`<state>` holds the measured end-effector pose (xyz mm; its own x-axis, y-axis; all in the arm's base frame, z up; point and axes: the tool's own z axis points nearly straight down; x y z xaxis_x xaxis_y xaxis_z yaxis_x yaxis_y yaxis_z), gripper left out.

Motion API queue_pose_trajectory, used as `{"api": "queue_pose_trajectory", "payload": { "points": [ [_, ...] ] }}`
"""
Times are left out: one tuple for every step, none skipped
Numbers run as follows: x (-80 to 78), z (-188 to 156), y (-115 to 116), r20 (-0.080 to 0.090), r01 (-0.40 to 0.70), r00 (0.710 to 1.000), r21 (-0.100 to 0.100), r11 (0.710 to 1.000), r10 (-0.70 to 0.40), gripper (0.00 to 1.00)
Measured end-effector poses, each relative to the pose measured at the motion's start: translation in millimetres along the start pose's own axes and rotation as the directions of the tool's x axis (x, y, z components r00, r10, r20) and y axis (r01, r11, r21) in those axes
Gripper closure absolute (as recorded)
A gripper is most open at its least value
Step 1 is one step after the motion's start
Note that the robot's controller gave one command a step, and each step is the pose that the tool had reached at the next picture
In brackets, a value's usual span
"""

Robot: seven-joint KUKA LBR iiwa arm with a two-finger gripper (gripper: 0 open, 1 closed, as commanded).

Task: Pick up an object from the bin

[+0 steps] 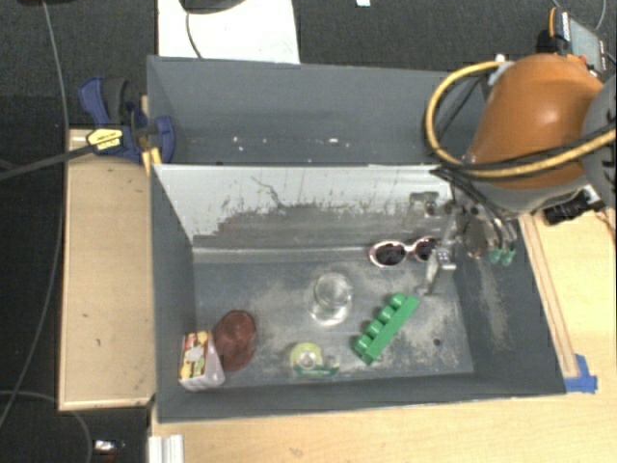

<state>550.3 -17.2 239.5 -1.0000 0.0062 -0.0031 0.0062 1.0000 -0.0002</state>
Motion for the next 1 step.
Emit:
{"api": "queue_pose_trajectory", "payload": {
  "points": [
    [0.0,0.0,0.0,0.0,0.0,1.0,0.0,1.0,0.0,0.0]
  ]
}}
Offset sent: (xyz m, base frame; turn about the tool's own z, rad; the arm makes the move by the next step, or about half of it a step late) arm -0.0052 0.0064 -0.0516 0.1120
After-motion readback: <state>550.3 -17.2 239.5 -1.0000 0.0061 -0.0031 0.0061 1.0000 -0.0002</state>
